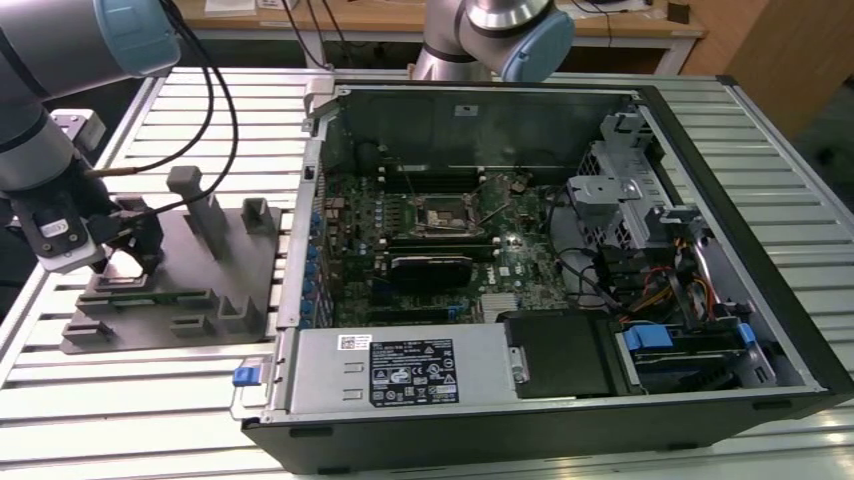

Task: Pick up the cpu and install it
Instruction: 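Pick up the cpu and move it towards the insertion slot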

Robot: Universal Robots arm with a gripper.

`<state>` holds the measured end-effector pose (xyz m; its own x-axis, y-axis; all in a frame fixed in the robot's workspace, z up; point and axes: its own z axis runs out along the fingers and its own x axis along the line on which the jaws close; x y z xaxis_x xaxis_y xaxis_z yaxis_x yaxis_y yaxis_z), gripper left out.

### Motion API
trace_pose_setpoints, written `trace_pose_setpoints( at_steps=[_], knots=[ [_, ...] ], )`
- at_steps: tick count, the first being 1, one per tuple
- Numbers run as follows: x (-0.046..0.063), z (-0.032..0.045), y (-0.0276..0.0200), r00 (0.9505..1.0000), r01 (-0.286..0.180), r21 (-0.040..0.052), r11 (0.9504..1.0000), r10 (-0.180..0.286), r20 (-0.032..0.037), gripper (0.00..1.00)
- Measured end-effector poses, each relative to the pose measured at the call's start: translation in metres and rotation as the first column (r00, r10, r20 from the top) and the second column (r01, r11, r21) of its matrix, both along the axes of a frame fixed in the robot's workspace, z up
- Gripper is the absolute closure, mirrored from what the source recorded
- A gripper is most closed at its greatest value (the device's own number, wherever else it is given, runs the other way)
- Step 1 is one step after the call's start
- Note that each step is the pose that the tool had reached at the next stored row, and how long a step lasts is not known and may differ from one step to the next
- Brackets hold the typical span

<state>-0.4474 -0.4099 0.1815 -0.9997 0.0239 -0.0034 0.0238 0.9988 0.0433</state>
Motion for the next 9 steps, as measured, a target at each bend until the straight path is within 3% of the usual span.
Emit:
trace_pose_setpoints(
  at_steps=[4, 6, 9],
  knots=[
    [0.0, 0.0001, 0.0, 1.0, 0.0, 0.0, 1.0, 0.0, 0.0, 0.36],
    [0.0, 0.0002, 0.0, 1.0, 0.0, -0.0001, 1.0, 0.0, -0.0001, 0.44],
    [0.0, 0.0002, 0.0, 1.0, 0.0, 0.0, 1.0, 0.0, 0.0, 0.46]
  ],
)
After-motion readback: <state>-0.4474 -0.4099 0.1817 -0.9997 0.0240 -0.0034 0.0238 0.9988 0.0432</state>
